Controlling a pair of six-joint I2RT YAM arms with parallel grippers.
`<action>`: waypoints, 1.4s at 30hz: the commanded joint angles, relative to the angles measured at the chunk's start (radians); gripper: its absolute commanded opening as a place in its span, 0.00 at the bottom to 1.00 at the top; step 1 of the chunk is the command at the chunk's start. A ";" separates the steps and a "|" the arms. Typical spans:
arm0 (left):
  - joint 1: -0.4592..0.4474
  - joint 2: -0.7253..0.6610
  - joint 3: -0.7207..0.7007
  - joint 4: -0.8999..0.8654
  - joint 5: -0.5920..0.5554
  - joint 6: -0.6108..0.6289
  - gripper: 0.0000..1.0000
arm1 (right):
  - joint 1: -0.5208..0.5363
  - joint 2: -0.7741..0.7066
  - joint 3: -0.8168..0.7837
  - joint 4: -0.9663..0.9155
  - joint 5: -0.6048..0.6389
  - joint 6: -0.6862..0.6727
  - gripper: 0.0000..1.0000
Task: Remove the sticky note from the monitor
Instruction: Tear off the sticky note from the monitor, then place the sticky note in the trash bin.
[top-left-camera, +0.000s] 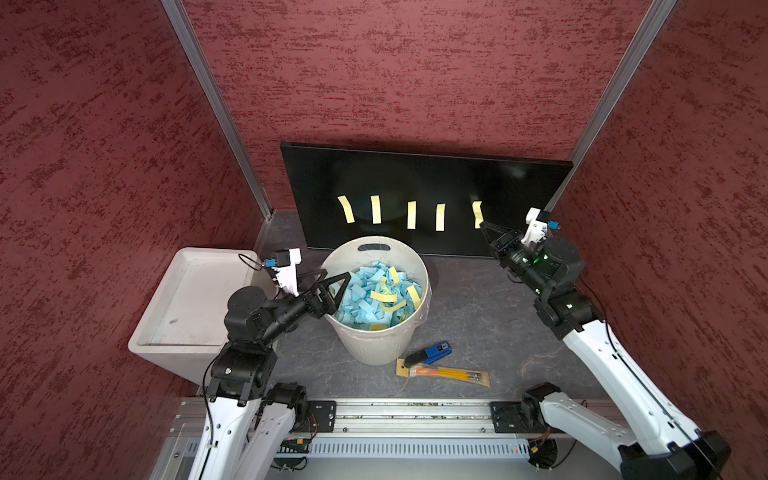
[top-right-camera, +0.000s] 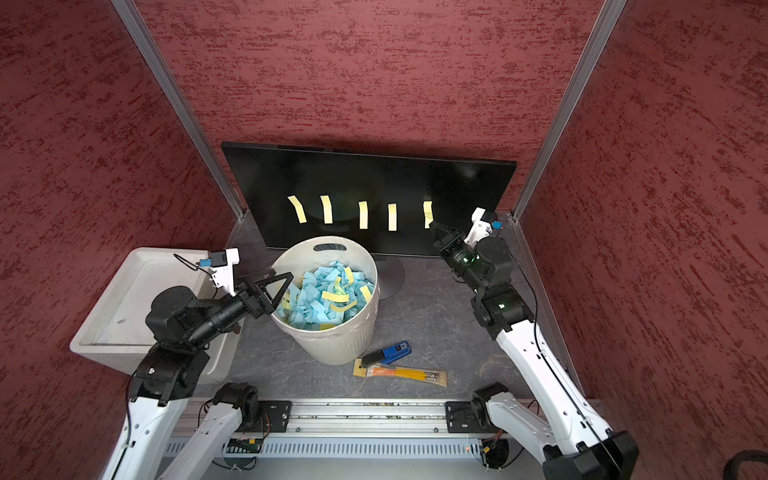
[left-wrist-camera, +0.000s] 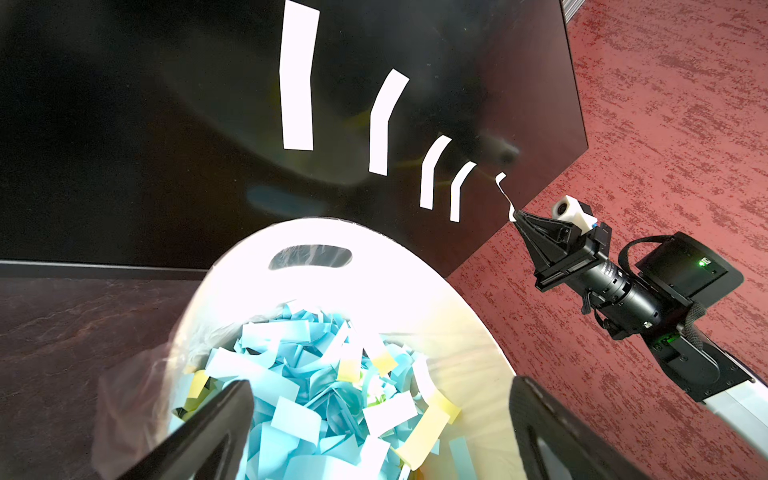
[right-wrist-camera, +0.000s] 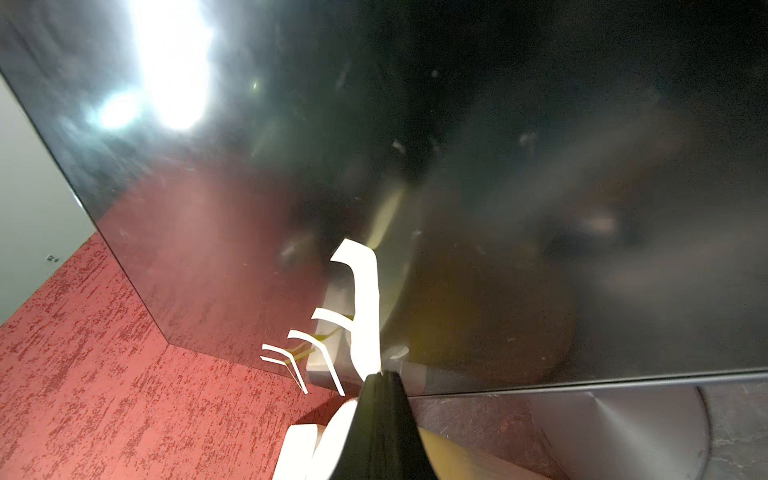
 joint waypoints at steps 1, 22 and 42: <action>0.011 -0.006 -0.012 0.026 0.016 -0.007 1.00 | -0.010 -0.025 -0.012 0.002 -0.046 -0.026 0.00; 0.030 -0.004 -0.019 0.037 0.026 -0.019 1.00 | 0.106 -0.027 0.008 -0.034 -0.148 -0.128 0.00; 0.031 -0.005 -0.020 0.039 0.024 -0.020 1.00 | 0.417 0.134 0.224 -0.221 -0.027 -0.400 0.00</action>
